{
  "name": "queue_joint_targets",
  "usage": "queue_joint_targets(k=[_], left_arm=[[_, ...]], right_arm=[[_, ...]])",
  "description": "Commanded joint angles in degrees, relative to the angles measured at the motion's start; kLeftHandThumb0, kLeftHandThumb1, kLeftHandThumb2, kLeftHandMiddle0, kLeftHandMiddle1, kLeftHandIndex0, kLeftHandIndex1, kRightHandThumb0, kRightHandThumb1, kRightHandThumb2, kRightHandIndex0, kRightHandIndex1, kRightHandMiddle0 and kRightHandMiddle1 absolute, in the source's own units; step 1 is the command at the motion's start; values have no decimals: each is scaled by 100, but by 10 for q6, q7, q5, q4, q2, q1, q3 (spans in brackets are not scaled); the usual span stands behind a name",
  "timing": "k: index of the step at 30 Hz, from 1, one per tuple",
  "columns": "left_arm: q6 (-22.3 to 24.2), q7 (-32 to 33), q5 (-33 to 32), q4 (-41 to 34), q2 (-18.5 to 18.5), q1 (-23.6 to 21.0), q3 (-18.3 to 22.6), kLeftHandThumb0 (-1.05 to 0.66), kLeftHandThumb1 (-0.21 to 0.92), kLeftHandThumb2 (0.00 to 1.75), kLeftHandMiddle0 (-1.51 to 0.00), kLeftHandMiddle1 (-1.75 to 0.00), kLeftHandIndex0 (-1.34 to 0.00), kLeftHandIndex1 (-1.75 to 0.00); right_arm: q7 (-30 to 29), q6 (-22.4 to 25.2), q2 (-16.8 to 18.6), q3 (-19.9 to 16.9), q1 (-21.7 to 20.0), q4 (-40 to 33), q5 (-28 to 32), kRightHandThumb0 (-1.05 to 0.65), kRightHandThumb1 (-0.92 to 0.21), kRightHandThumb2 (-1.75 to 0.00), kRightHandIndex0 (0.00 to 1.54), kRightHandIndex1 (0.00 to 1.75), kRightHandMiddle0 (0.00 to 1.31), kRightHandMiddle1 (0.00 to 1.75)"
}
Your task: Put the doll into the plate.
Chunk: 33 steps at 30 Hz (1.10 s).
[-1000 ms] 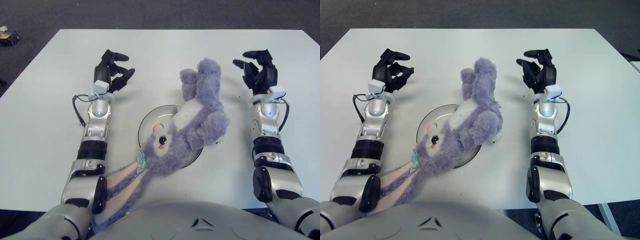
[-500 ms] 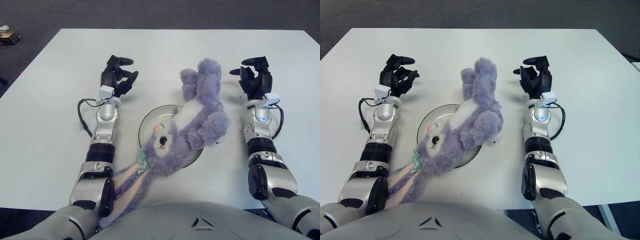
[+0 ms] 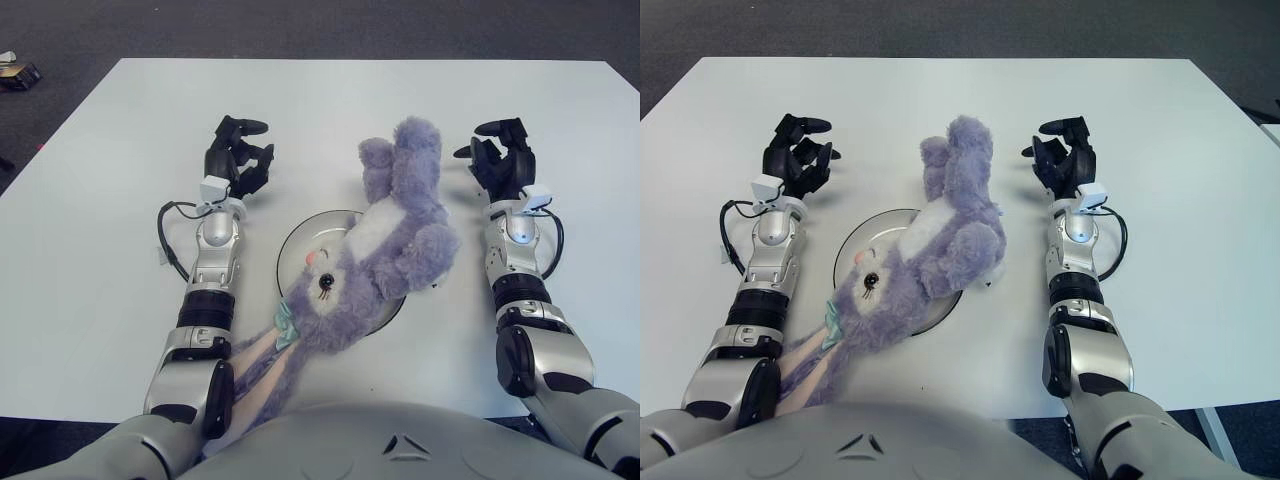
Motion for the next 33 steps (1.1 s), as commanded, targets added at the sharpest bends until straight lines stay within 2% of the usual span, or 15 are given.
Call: queue_joint_targets(k=[1,9,14,15,16,18,20,23,33], left_arm=[[-13,-3,-13,23,-13,16,4,-1,68,63,-53,-145,-49,-140],[-29,-8,-30,38,-16,13,11,-1,69,65,-48,-147,-47,-146],[-41,-9,-38,41,-19,16,15,-1,69,65,-48,-147,-47,-146],[-43,-8,-39,41,-20,18,15,-1,69,65,-47,-147,-47,-146],[-44,-8,-39,42,-20,19,15,-1,69,65,-47,-147,-47,-146],[-46,-9,-40,43,-20,19,15,-1,69,65,-47,-147,-47,-146],[-57,-12,-47,44,-27,31,16,-1,69,66,-47,-147,-47,-146],[-66,-17,-54,48,-31,41,18,-1,68,68,-47,-148,-46,-147],[-60,-11,-52,54,-31,46,21,-1,67,71,-45,-151,-45,-150]], right_arm=[[-2,13,23,0,25,-1,15,-1,-53,-99,56,159,28,168],[-12,32,33,1,32,-21,9,-1,-46,-110,59,160,31,172],[-14,79,28,14,35,-38,-3,-1,-42,-116,61,160,33,174],[-15,91,27,17,36,-43,-6,-8,-48,-108,64,162,33,174],[-16,99,26,19,37,-47,-8,-22,-63,-88,68,166,32,173],[-18,108,25,21,39,-53,-8,-29,-71,-77,71,168,31,172],[-23,148,23,34,45,-68,-20,-33,-76,-71,72,170,31,172],[-30,178,23,47,53,-83,-33,-35,-79,-68,73,173,30,173],[-42,205,31,58,64,-106,-36,-37,-78,-70,73,175,29,175]])
